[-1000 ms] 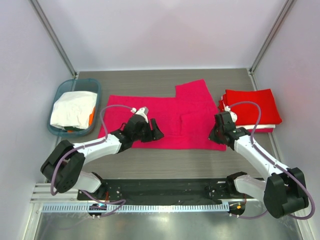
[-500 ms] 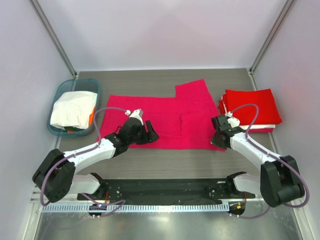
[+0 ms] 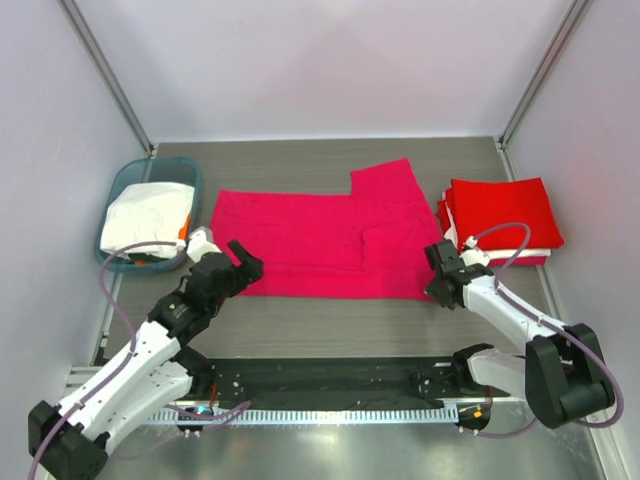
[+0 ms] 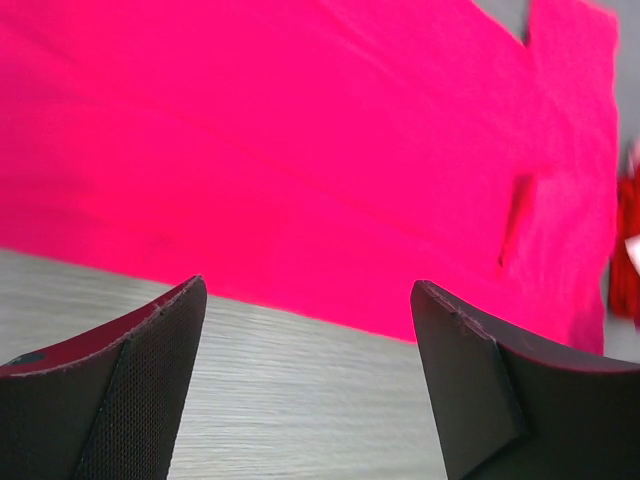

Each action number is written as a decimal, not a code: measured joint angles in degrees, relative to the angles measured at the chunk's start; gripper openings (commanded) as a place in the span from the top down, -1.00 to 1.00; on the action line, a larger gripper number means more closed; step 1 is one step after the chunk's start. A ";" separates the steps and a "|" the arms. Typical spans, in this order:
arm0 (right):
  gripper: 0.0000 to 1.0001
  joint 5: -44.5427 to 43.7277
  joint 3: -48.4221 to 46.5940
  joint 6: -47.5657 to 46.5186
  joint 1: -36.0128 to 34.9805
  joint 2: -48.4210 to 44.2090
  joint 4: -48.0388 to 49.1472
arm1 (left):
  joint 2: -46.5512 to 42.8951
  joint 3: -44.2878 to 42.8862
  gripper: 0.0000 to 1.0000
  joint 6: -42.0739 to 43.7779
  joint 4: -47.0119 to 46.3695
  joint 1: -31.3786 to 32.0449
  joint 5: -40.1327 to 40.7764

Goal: Fold and stack the t-shirts
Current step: Fold the tshirt

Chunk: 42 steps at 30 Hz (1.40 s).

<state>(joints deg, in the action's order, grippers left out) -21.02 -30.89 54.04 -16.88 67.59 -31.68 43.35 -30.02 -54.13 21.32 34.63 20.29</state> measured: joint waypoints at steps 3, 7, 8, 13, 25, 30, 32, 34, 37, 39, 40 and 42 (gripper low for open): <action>0.98 -0.87 1.88 2.10 0.00 -4.35 -3.41 | -4.02 0.37 -0.64 -0.96 4.94 -4.22 1.81; 0.98 -2.23 1.73 2.54 0.07 -5.31 -5.51 | -2.51 0.39 -0.42 -0.87 9.25 -10.34 1.60; 0.98 -2.54 1.36 2.45 0.07 -4.92 -6.21 | -1.36 0.39 -0.35 -0.59 9.46 -11.69 0.83; 0.98 -4.61 -1.49 1.36 0.07 -3.45 -8.15 | 6.21 0.39 0.17 1.05 8.96 -19.52 -4.22; 0.98 -6.95 -6.10 -0.76 0.07 -3.65 -10.05 | 13.77 0.13 0.99 3.67 7.23 -27.65 -9.79; 0.98 -6.40 -9.51 -0.81 -0.28 1.73 -9.84 | 18.91 -1.03 0.99 2.84 6.91 -29.90 -10.36; 0.98 -5.73 -10.10 -0.76 -0.50 3.58 -9.18 | 20.48 -1.03 0.99 2.12 6.27 -30.73 -11.21; 0.98 -4.92 -10.12 -0.66 -0.66 4.92 -8.55 | 22.47 -1.05 0.99 1.64 5.40 -31.47 -12.04; 0.98 -3.80 -10.08 -0.11 -0.66 6.73 -7.41 | 26.51 -1.57 0.99 0.55 4.48 -32.15 -13.03; 0.98 -3.34 -9.70 0.66 -0.66 8.15 -5.97 | 28.48 -2.58 0.99 -0.09 4.00 -32.50 -13.38; 0.98 -3.30 -9.38 1.01 -0.66 8.70 -5.46 | 29.51 -3.08 1.00 -0.50 3.56 -32.68 -13.51; 0.98 -3.26 -8.09 2.36 -0.66 10.19 -4.42 | 31.12 -3.96 1.00 -1.40 2.95 -33.33 -14.32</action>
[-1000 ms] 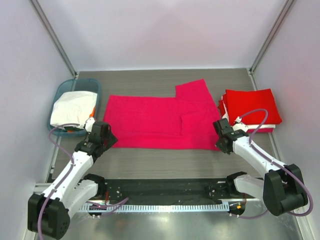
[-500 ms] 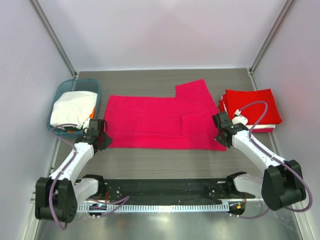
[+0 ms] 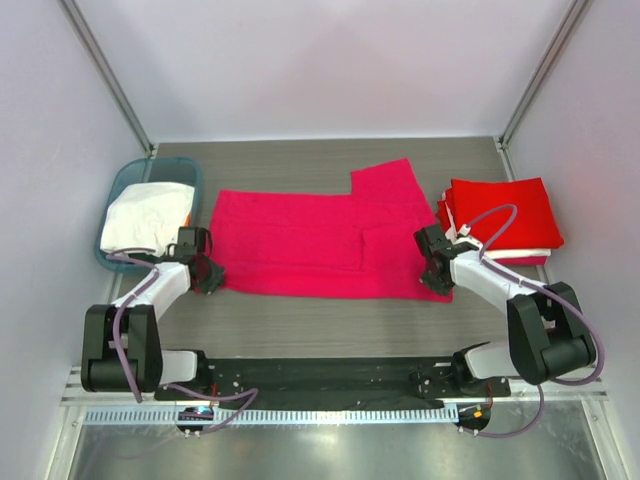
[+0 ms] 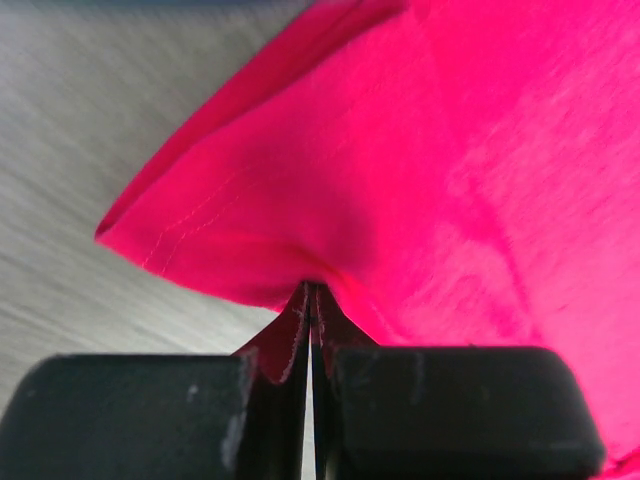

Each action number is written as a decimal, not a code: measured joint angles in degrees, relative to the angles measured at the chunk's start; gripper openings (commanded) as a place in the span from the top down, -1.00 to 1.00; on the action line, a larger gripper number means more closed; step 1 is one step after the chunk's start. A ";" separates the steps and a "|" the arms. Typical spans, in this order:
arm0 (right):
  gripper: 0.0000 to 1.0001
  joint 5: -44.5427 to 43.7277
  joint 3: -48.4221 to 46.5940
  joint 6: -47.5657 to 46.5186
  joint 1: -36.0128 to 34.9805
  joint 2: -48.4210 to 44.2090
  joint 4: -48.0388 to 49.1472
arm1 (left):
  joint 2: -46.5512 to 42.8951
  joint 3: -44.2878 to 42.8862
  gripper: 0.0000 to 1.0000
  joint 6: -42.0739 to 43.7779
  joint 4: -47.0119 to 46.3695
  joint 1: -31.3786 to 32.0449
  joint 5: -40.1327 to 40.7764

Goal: Fold and stack the t-shirts
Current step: Fold the tshirt

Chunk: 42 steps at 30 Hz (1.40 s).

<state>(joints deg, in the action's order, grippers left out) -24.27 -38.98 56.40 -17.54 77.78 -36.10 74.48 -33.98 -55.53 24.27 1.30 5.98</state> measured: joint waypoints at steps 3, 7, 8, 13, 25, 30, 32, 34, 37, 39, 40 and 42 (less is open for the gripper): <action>0.98 -0.48 0.92 2.05 0.00 0.07 0.83 | 2.27 -0.87 0.99 -1.31 -1.42 -2.19 -2.45; 0.98 -0.74 3.17 4.61 0.00 -2.43 2.34 | 3.10 -0.94 0.99 -2.54 -1.92 -4.42 -5.27; 0.98 -0.76 4.00 5.70 0.00 -3.50 2.67 | 2.47 -0.63 0.99 -2.69 -1.99 -4.55 -5.42; 0.98 -1.01 5.92 8.74 0.00 -8.66 -1.60 | -5.49 4.37 1.00 -4.09 0.26 -4.83 -4.90; 0.98 -2.38 4.28 6.73 0.04 -14.45 -11.32 | -25.20 8.74 0.73 -6.03 17.35 -4.74 -4.74; 0.92 -1.53 -5.68 -4.52 0.04 -12.96 -8.90 | -30.77 3.02 0.16 -4.42 18.16 -4.70 -6.64; 0.87 -1.55 -11.34 -8.74 0.04 -10.23 -7.76 | -30.75 -0.57 0.02 -3.52 17.44 -4.70 -6.67; 0.87 -1.53 -17.16 -13.03 0.04 -6.38 -5.90 | -28.85 -4.52 0.00 -1.86 15.61 -4.70 -6.71; 0.88 -1.09 -24.09 -17.81 0.37 -0.70 -2.56 | -23.65 -8.41 -0.37 0.70 9.40 -4.70 -7.58; 0.87 -0.57 -30.64 -20.59 0.90 5.25 -1.62 | -18.45 -9.66 -0.62 2.16 3.91 -4.70 -8.72; 0.86 -0.15 -33.55 -21.51 1.27 8.15 -1.18 | -15.54 -10.16 -0.74 2.54 1.42 -4.70 -9.22; 0.77 0.81 -40.46 -23.19 2.45 14.64 0.24 | -8.13 -11.28 -1.00 3.39 -2.62 -4.70 -9.97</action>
<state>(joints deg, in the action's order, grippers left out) -23.46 -79.44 33.21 -15.09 92.42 -35.86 66.35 -45.25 -52.14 21.65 -3.40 -3.99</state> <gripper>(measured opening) 0.083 0.916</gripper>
